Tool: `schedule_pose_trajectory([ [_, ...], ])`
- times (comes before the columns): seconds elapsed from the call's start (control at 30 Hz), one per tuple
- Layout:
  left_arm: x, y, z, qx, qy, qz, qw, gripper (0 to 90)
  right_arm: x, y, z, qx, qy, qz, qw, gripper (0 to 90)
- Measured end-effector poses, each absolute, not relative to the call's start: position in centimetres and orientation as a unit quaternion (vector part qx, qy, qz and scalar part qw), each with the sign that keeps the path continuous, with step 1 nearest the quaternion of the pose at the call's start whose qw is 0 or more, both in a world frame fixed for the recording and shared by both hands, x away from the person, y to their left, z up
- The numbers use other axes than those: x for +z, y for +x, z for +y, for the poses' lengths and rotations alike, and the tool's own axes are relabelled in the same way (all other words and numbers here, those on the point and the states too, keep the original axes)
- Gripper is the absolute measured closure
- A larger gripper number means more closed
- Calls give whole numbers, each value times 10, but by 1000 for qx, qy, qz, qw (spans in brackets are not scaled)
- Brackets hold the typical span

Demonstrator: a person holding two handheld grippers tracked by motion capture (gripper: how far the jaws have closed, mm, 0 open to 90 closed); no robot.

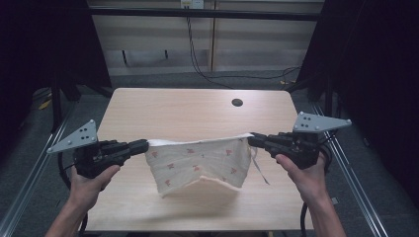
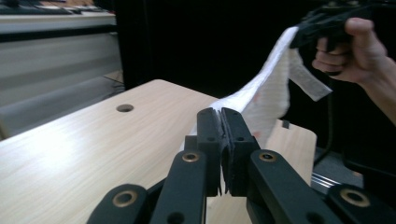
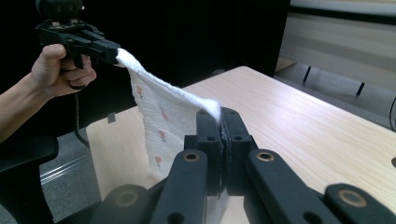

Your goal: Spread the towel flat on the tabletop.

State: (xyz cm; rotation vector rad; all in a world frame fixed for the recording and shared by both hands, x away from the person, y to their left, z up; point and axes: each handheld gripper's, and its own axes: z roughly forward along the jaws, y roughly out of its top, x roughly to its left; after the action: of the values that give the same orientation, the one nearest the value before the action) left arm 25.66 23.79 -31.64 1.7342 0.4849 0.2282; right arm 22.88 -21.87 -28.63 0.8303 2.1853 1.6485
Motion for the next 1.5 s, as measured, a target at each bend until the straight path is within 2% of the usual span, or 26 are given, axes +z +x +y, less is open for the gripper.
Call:
schedule_pose_trajectory([
  [0.1,-314,253,240,88,750,211,620,874,-283,222,-217,574,282,756,142,884],
  [0.2,-311,249,239,99,754,210,615,874,-281,217,-217,577,282,753,145,884],
  [0.3,-319,258,234,95,758,219,607,874,-288,221,-217,565,292,756,155,884],
  [0.6,-361,297,217,68,769,259,580,873,-340,264,-228,537,347,759,123,883],
  [1.03,-394,315,219,64,775,290,557,872,-366,306,-217,504,370,770,123,882],
  [1.5,-438,364,207,39,777,332,534,866,-407,335,-219,494,400,763,120,881],
])
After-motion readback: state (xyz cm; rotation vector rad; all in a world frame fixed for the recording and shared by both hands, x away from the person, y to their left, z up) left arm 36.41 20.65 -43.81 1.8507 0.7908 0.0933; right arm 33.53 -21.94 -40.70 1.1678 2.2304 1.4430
